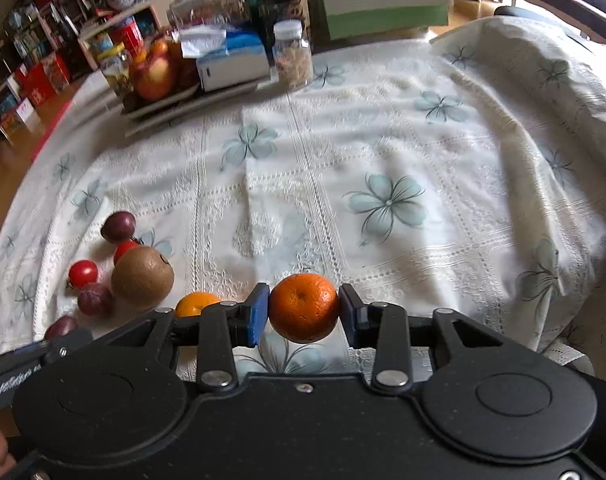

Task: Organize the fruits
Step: 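Grasp the plum with left gripper while right gripper carries the orange toward tray, then release the plum into tray with left gripper while right gripper drops the orange in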

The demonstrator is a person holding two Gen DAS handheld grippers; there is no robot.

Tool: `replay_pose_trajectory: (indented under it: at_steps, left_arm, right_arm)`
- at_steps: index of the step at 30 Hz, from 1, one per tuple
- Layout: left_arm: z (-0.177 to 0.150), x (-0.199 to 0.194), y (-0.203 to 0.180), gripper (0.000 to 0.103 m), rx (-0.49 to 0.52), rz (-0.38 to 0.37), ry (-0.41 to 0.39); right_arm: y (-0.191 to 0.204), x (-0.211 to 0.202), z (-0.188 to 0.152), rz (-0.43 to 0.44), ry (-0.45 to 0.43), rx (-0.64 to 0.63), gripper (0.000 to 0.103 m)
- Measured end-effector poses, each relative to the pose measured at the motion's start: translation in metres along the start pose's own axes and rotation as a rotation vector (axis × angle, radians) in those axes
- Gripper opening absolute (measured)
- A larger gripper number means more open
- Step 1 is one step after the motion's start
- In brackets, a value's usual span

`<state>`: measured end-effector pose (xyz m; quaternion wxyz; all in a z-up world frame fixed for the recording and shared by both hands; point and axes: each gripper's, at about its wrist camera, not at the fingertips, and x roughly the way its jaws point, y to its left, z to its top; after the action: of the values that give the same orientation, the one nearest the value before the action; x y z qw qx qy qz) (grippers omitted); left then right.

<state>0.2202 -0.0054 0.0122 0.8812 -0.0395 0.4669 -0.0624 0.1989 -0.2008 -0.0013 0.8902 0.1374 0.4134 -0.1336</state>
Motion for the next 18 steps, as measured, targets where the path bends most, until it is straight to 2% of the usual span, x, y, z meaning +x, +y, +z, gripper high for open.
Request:
replay_pose_trajectory:
  at_steps: [6,12,18]
  left_arm:
    - [-0.025,-0.027,0.003,0.037,0.002,0.002,-0.037]
    - [-0.061,-0.044,0.005,0.037,-0.016,-0.016,-0.020]
    - [-0.090,-0.062,0.002,0.037,0.007,-0.002,-0.045]
  right_arm:
    - [-0.008,-0.029,-0.013,0.056,-0.052,0.002,0.047]
    - [-0.014,-0.049,-0.039,0.061,-0.048,0.026,0.047]
    - [-0.012,-0.071,-0.065,0.059,-0.060,0.013,0.047]
